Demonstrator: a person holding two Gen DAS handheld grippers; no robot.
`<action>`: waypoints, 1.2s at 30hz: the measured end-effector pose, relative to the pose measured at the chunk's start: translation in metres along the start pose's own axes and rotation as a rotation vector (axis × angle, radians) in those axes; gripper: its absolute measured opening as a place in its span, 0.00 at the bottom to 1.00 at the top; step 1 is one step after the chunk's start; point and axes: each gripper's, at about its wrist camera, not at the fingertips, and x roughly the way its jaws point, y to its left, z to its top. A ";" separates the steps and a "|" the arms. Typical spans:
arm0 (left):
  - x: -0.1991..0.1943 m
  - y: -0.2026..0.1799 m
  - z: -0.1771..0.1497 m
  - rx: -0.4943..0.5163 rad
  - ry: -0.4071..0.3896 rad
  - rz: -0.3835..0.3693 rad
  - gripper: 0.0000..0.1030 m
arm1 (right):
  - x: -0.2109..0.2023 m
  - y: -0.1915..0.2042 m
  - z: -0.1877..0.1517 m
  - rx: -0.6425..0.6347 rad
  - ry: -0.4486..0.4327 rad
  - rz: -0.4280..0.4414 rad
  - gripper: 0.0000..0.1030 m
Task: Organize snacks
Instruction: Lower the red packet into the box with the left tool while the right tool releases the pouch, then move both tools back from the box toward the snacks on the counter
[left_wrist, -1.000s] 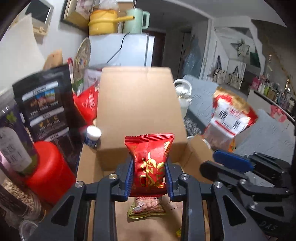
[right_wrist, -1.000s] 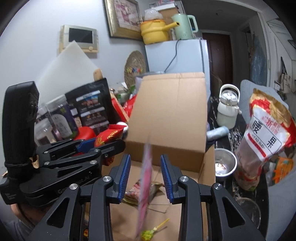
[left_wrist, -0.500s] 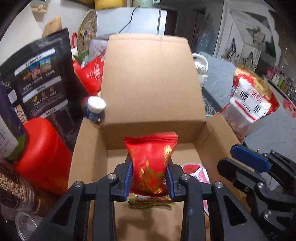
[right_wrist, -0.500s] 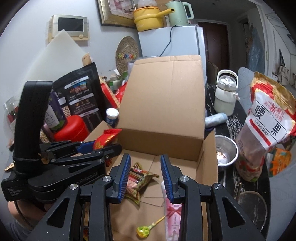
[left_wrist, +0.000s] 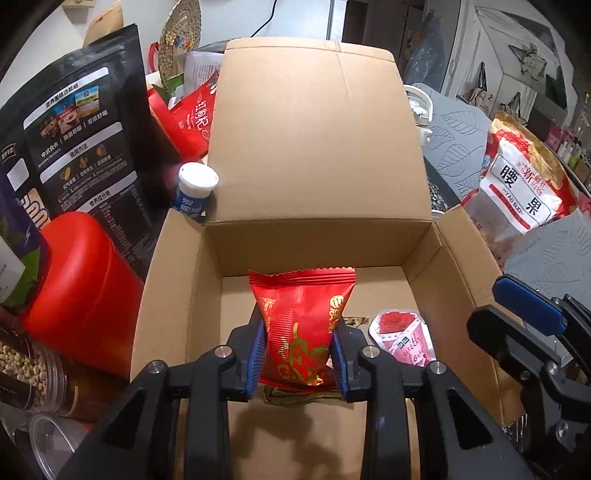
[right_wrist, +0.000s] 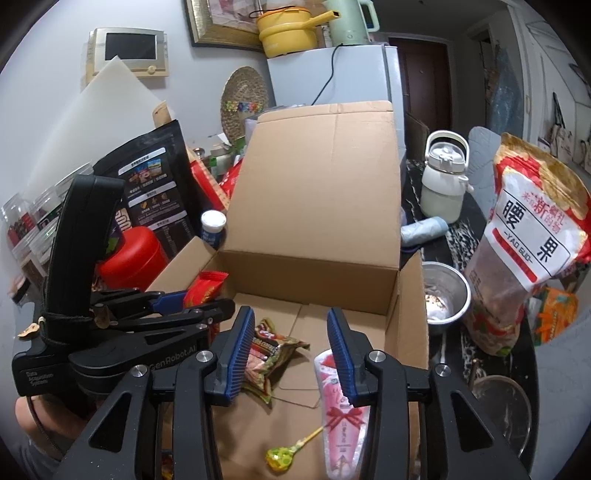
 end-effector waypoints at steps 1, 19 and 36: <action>0.000 -0.001 0.000 0.012 0.003 0.012 0.30 | 0.000 0.000 0.000 0.000 0.002 -0.002 0.44; -0.016 -0.005 -0.004 0.027 -0.036 0.035 0.70 | -0.012 -0.001 -0.002 -0.025 -0.019 -0.050 0.49; -0.108 -0.005 -0.029 0.030 -0.157 0.032 0.70 | -0.075 0.026 -0.010 -0.068 -0.087 -0.046 0.49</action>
